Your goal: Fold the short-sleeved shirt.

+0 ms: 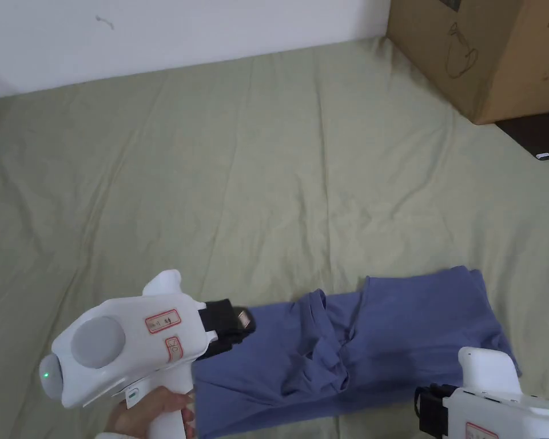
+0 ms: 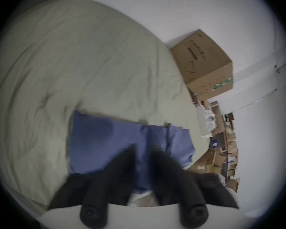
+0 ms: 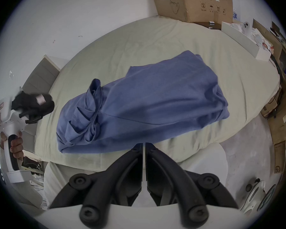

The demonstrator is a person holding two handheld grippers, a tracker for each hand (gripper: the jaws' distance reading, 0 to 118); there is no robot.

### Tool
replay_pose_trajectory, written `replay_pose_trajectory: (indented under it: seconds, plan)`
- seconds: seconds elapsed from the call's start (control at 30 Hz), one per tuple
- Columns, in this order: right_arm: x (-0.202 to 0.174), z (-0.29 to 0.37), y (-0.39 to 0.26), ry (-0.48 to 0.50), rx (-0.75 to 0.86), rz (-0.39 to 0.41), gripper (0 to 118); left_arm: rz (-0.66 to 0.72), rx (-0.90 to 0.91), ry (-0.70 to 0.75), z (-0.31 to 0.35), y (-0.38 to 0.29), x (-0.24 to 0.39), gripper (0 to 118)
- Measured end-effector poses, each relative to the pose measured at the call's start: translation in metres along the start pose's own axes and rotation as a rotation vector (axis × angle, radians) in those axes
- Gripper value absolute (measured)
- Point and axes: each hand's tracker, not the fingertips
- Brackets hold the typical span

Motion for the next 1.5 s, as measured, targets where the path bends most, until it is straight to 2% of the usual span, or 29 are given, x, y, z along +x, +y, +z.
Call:
replay_pose_trajectory:
  seconds: [0.07, 0.23, 0.43, 0.53, 0.7, 0.73, 0.8, 0.83, 0.87, 0.97, 1.07, 1.23, 1.3, 1.4, 1.43, 1.47, 1.5]
  plan:
    - [-0.007, -0.001, -0.002, -0.002, 0.004, 0.027, 3, -0.063, -0.064, 0.022, -0.013, -0.01, 0.0, 5]
    - [-0.021, -0.001, -0.007, -0.012, 0.01, 0.073, 3, -0.064, -0.203, -0.109, -0.051, -0.044, 0.019, 5]
    - [-0.025, 0.001, -0.012, -0.043, 0.021, 0.124, 3, -0.173, -0.318, -0.098, -0.082, -0.071, 0.046, 5]
    - [-0.023, 0.001, -0.013, -0.049, 0.017, 0.118, 3, -0.141, -0.318, -0.12, -0.073, -0.067, 0.038, 5]
    - [-0.023, 0.004, -0.013, -0.053, 0.021, 0.116, 3, 0.021, -0.183, -0.172, -0.02, -0.038, -0.007, 9]
    - [-0.024, 0.004, -0.013, -0.054, 0.02, 0.118, 3, 0.056, -0.155, -0.171, -0.008, -0.031, -0.02, 14]
    - [-0.027, 0.003, -0.012, -0.056, 0.016, 0.127, 3, 0.117, -0.109, -0.144, 0.015, -0.02, -0.05, 56]
    - [-0.029, 0.002, -0.012, -0.057, 0.015, 0.132, 3, 0.124, -0.096, -0.107, 0.025, -0.016, -0.065, 70]
    - [-0.031, 0.002, -0.013, -0.057, 0.013, 0.136, 3, 0.132, -0.076, -0.08, 0.032, -0.014, -0.078, 75]
    - [-0.037, 0.001, -0.012, -0.053, 0.011, 0.148, 3, 0.143, -0.062, 0.045, 0.042, -0.014, -0.11, 75]
    - [-0.043, -0.001, -0.011, -0.053, 0.002, 0.165, 3, 0.144, -0.095, 0.007, 0.036, -0.019, -0.13, 75]
    - [-0.053, -0.003, -0.009, -0.06, -0.014, 0.196, 3, 0.265, -0.1, -0.215, 0.004, -0.022, -0.135, 77]
    - [-0.056, -0.003, -0.008, -0.063, -0.017, 0.204, 3, 0.333, -0.123, -0.261, -0.011, -0.021, -0.133, 77]
    - [-0.06, -0.003, -0.006, -0.071, -0.02, 0.218, 3, 0.329, -0.137, -0.329, -0.026, -0.018, -0.134, 76]
    - [-0.061, -0.003, -0.006, -0.073, -0.023, 0.222, 3, 0.327, -0.15, -0.354, -0.029, -0.016, -0.136, 73]
    - [-0.062, -0.004, -0.005, -0.076, -0.027, 0.225, 3, 0.335, -0.155, -0.373, -0.031, -0.015, -0.14, 53]
    - [-0.064, -0.005, -0.005, -0.081, -0.032, 0.228, 3, 0.369, -0.166, -0.385, -0.034, -0.015, -0.145, 23]
